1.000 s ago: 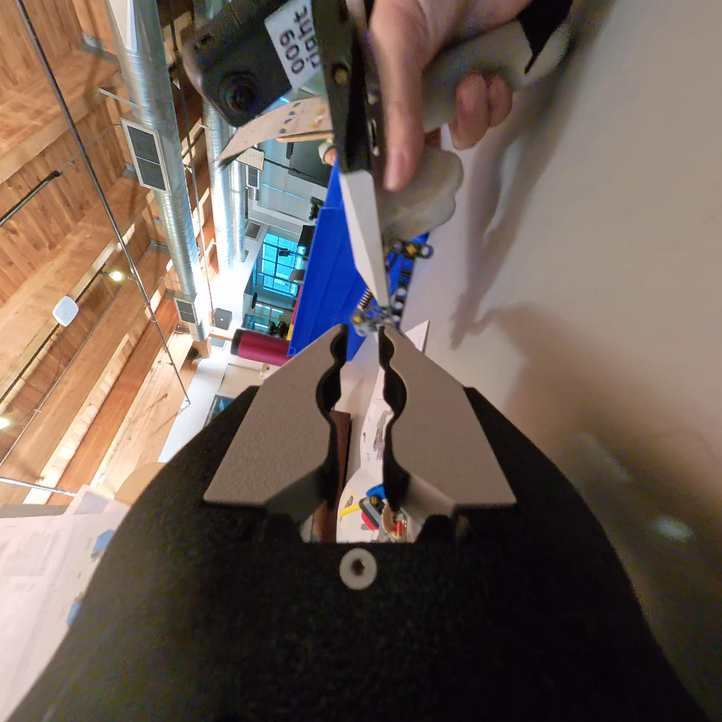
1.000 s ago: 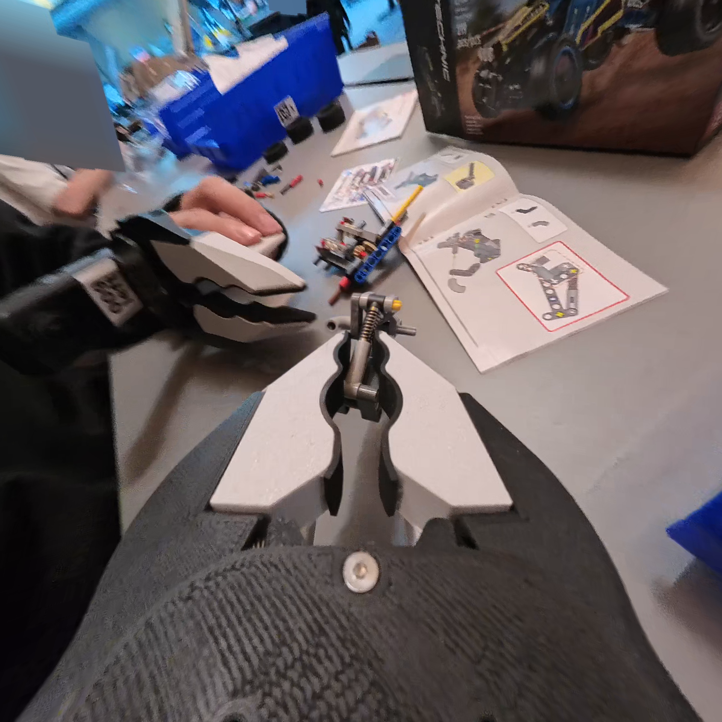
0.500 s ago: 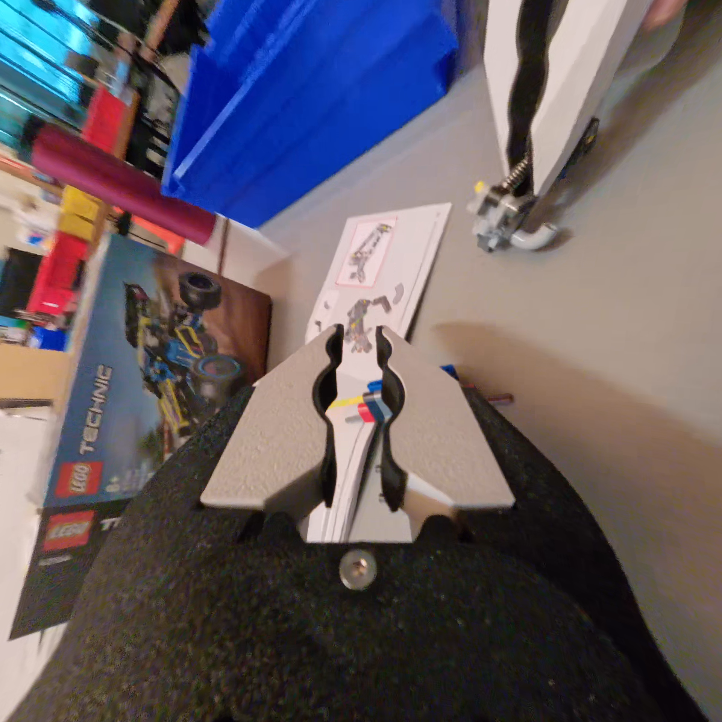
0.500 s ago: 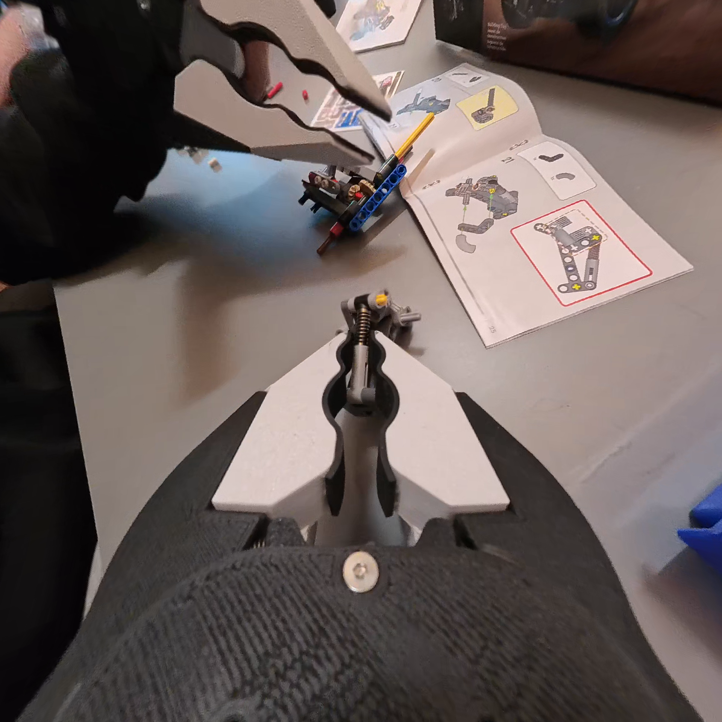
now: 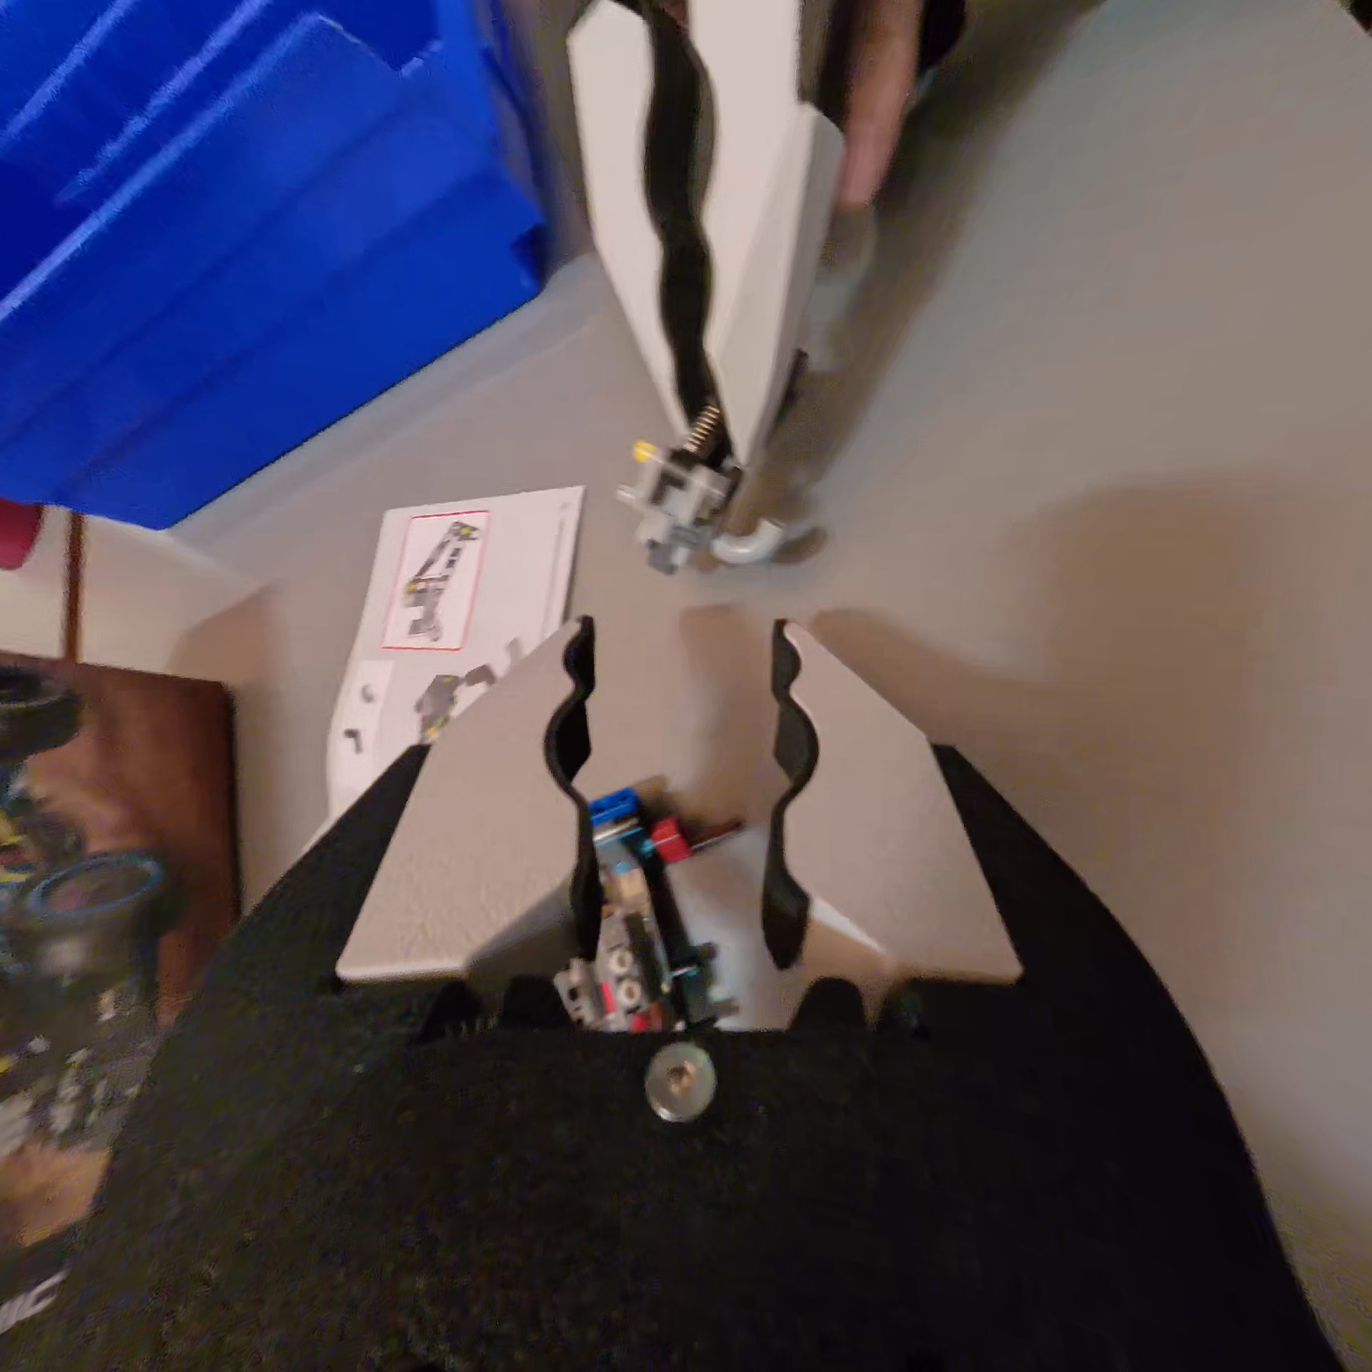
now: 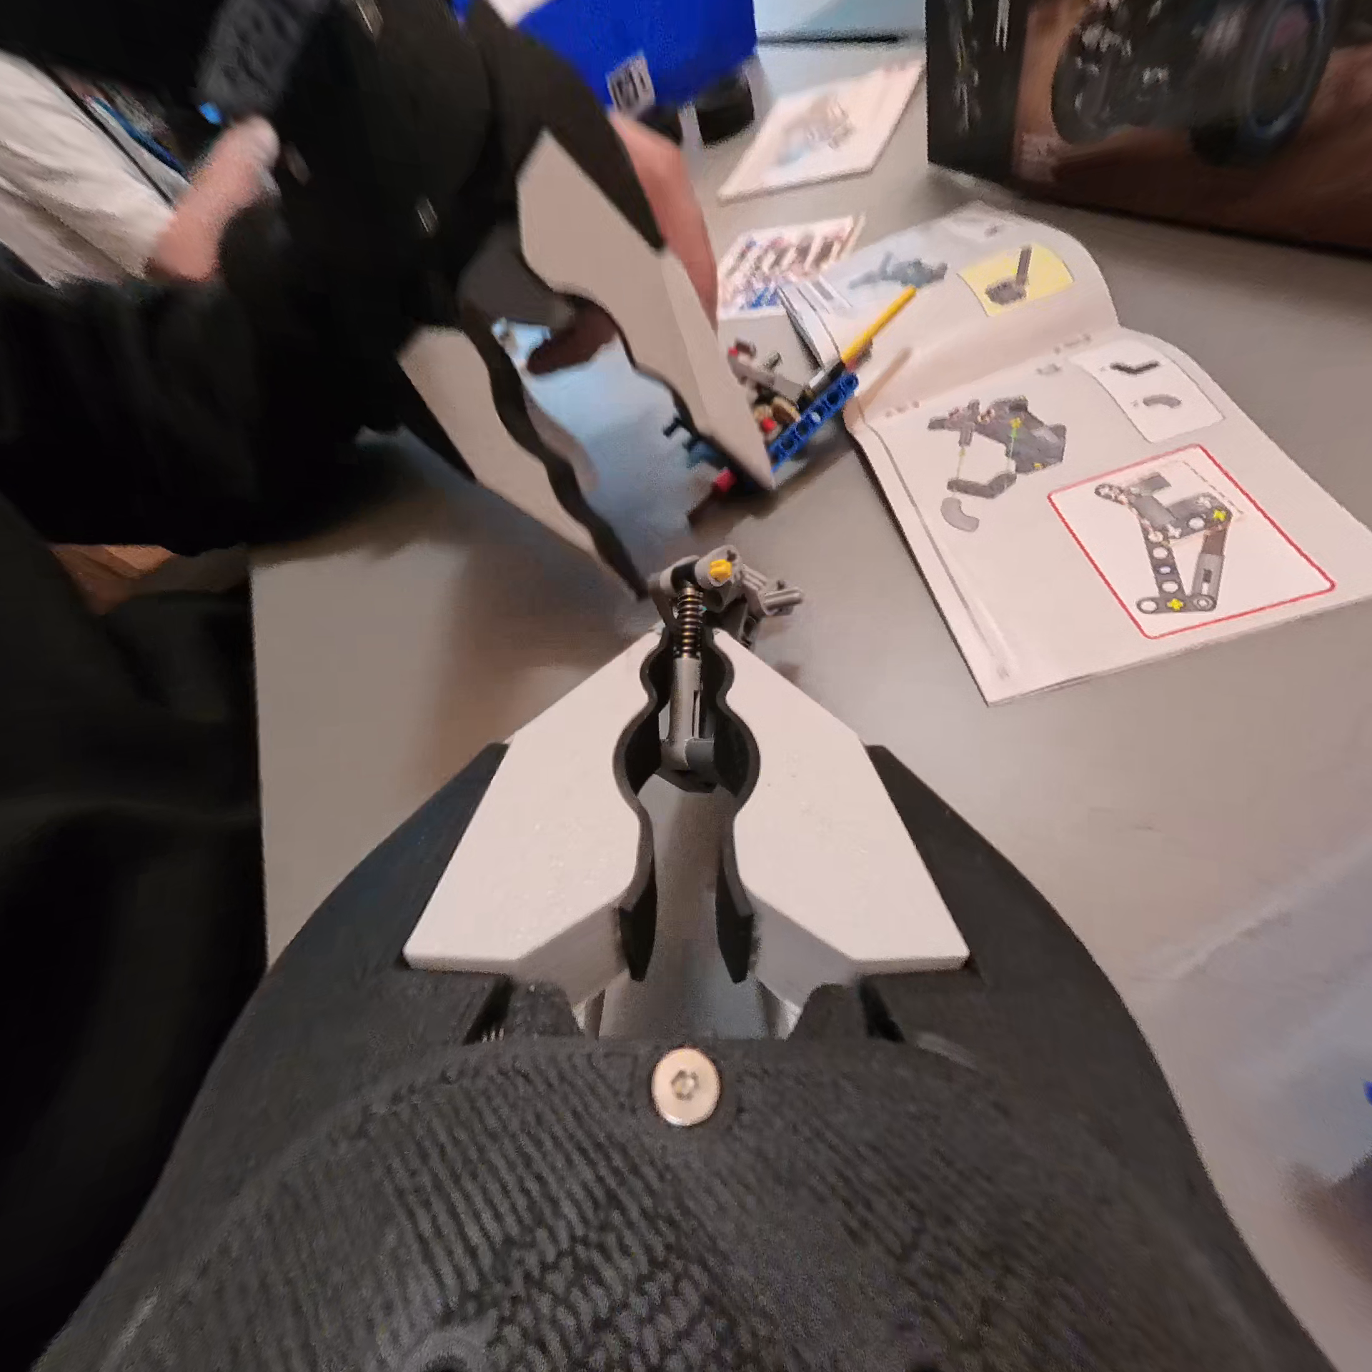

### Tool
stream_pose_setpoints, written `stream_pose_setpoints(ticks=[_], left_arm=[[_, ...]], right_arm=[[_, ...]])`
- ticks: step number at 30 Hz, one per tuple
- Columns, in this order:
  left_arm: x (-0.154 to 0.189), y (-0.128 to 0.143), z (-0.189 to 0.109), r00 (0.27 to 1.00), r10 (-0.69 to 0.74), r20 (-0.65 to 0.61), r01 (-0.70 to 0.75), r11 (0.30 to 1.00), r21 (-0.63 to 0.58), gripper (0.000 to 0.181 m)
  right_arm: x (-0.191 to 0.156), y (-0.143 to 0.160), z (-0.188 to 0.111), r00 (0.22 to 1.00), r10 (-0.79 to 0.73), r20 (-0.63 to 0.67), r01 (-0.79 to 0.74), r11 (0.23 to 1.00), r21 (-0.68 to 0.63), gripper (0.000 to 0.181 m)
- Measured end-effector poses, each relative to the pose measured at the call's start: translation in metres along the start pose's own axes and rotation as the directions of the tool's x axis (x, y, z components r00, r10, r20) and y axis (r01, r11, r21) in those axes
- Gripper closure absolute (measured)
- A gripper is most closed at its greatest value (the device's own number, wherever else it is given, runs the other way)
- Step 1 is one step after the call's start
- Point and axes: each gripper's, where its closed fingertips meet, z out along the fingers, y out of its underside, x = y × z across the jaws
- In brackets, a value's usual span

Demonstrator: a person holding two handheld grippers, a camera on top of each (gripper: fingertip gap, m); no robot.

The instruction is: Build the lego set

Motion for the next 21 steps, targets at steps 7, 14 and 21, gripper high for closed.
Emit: stream_pose_setpoints(ticks=[7,14,21], left_arm=[[0.023,-0.028,0.01,0.998,0.0,-0.07,0.01,0.989,0.149,0.132],[0.03,-0.032,0.011,0.996,0.073,-0.048,-0.063,0.981,0.181,0.142],[0.033,-0.028,0.011,0.993,0.106,-0.054,-0.098,0.985,0.139,0.144]], right_arm=[[-0.025,0.001,-0.006,0.985,-0.042,0.164,0.041,0.999,0.01,0.176],[-0.034,0.004,-0.009,0.972,-0.046,0.229,0.047,0.999,0.0,0.176],[-0.035,0.008,-0.007,0.971,-0.057,0.23,0.064,0.998,-0.024,0.177]])
